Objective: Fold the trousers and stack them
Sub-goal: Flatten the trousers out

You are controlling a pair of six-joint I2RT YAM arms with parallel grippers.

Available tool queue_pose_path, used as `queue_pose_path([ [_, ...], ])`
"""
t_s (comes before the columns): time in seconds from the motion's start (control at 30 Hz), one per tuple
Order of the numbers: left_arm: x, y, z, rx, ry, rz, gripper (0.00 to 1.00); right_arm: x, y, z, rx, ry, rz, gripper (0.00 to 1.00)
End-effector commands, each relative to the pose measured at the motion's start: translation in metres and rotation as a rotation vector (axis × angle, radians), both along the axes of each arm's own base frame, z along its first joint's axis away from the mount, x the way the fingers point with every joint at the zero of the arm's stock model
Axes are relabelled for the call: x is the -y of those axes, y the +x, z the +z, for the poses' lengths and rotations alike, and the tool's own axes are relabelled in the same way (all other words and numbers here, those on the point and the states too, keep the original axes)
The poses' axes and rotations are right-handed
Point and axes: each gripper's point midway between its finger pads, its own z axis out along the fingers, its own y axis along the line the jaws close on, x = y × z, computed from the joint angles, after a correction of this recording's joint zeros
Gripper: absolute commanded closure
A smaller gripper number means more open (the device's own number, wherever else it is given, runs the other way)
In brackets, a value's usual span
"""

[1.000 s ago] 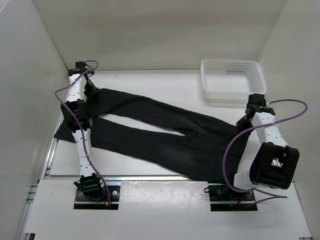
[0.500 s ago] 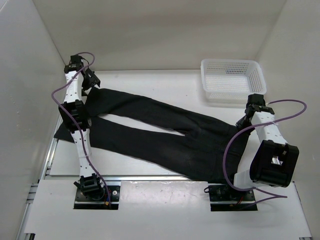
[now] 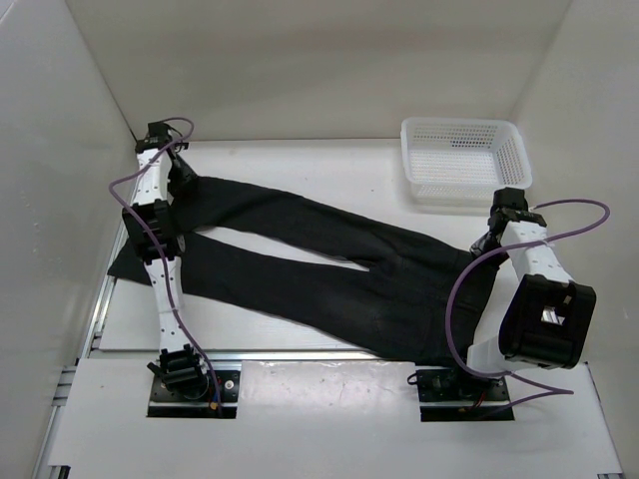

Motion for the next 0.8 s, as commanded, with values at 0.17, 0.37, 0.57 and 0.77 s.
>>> queue_pose_path([
  [0.17,-0.002,0.015,0.047,0.116,-0.014,-0.032,0.9,0.008,0.006,0.004,0.003,-0.024,0.001,1.0],
  [0.37,-0.015,0.037,0.128,0.321,0.066,0.019,0.9,0.01,0.005,0.005,0.001,-0.034,-0.003,1.0],
  [0.57,-0.015,0.047,0.144,0.385,0.068,0.011,0.9,0.011,0.005,0.002,-0.011,-0.042,-0.006,1.0],
  [0.77,-0.022,0.037,0.086,0.252,0.091,0.016,0.0,0.011,0.004,-0.001,-0.02,-0.04,-0.006,1.0],
])
